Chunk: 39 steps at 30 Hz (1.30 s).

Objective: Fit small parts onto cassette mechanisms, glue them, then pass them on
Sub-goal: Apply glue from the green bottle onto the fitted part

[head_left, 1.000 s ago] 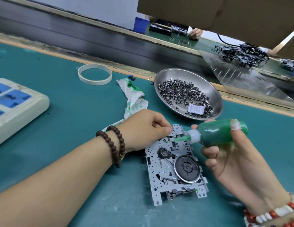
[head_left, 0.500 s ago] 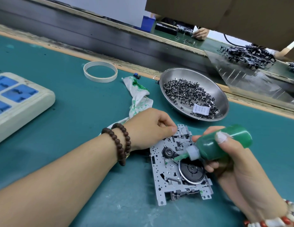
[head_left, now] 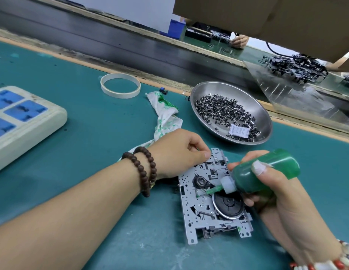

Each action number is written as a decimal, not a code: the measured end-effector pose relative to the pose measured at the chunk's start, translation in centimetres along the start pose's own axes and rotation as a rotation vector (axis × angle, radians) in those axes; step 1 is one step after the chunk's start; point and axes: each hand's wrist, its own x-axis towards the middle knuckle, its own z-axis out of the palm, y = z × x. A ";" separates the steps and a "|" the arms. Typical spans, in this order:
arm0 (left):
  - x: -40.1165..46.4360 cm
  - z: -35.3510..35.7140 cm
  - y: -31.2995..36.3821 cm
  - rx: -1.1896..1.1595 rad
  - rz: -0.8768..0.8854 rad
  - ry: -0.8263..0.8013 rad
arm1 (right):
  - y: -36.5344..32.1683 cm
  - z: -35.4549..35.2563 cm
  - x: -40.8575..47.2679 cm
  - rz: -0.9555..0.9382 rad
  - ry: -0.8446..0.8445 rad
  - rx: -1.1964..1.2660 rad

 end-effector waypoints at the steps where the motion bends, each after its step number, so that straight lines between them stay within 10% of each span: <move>1: 0.0 0.0 0.0 0.001 -0.001 -0.001 | -0.1 0.0 0.0 -0.007 -0.003 -0.004; 39: -0.1 0.1 0.1 0.016 -0.018 0.005 | -0.2 0.0 0.0 0.029 -0.041 -0.019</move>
